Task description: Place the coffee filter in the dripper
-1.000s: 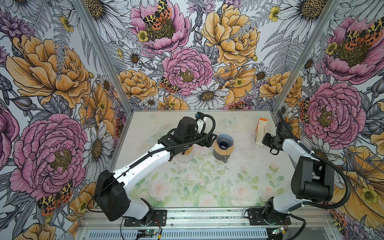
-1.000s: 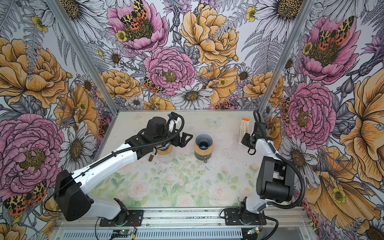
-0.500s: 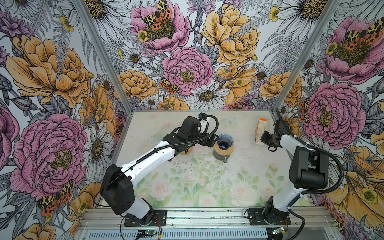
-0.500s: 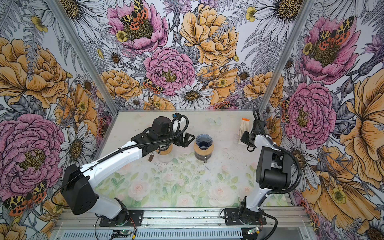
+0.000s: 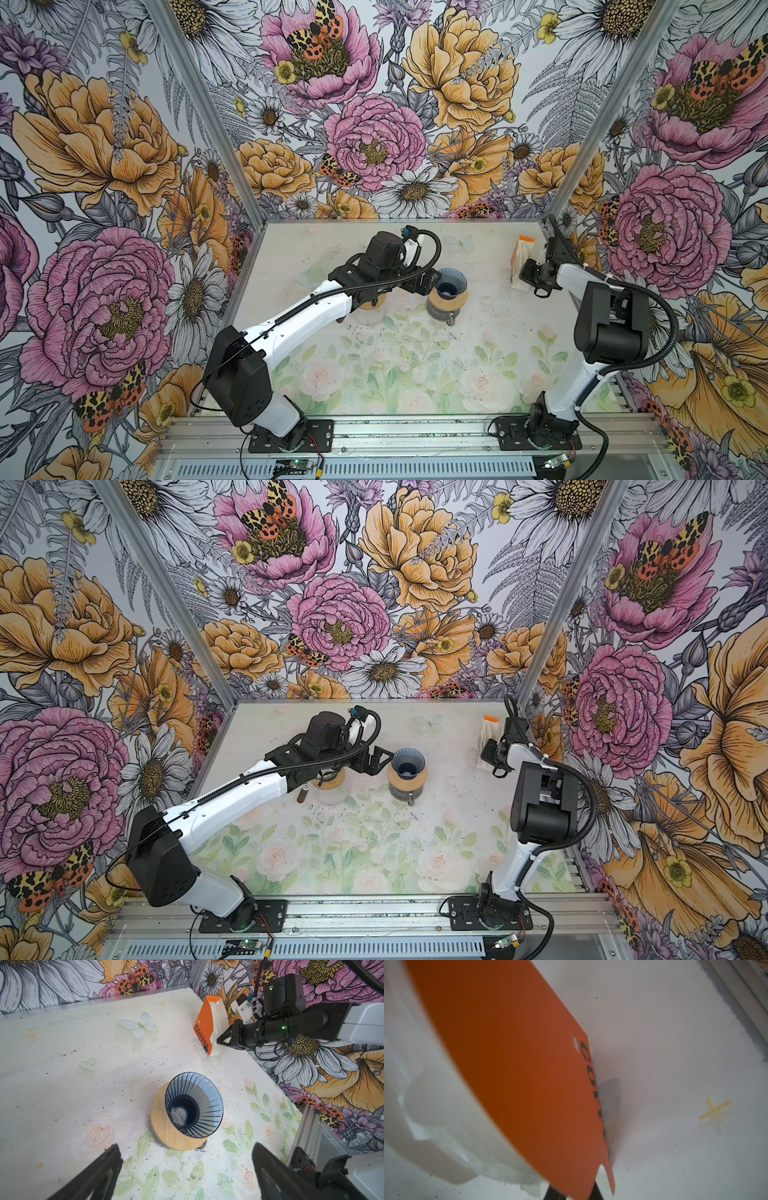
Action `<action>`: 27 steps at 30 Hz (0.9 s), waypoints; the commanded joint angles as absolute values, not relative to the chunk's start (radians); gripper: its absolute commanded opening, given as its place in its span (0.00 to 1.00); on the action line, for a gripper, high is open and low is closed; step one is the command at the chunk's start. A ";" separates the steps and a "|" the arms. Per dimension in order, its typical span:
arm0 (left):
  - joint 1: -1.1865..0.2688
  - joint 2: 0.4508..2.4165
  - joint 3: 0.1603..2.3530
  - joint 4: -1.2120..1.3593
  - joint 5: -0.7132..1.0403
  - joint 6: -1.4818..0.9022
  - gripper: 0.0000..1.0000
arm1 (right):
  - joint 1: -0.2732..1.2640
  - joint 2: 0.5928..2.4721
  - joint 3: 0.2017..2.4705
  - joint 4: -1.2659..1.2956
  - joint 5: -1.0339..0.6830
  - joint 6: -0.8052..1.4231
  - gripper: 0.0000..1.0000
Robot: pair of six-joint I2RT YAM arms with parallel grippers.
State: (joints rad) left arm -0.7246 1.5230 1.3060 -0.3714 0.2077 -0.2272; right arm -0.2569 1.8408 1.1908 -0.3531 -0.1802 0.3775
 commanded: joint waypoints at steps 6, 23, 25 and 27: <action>-0.738 1.533 1.336 -0.388 0.238 -0.203 0.99 | -0.258 1.900 1.242 -0.321 -0.164 0.377 0.11; -0.746 1.541 1.347 -0.398 0.233 -0.200 0.99 | -0.232 1.825 1.182 -0.320 -0.106 0.386 0.00; -0.747 1.543 1.347 -0.399 0.233 -0.201 0.99 | -0.234 1.808 1.167 -0.324 -0.104 0.397 0.00; -0.747 1.543 1.345 -0.399 0.232 -0.201 0.99 | -0.232 1.792 1.155 -0.337 -0.107 0.405 0.00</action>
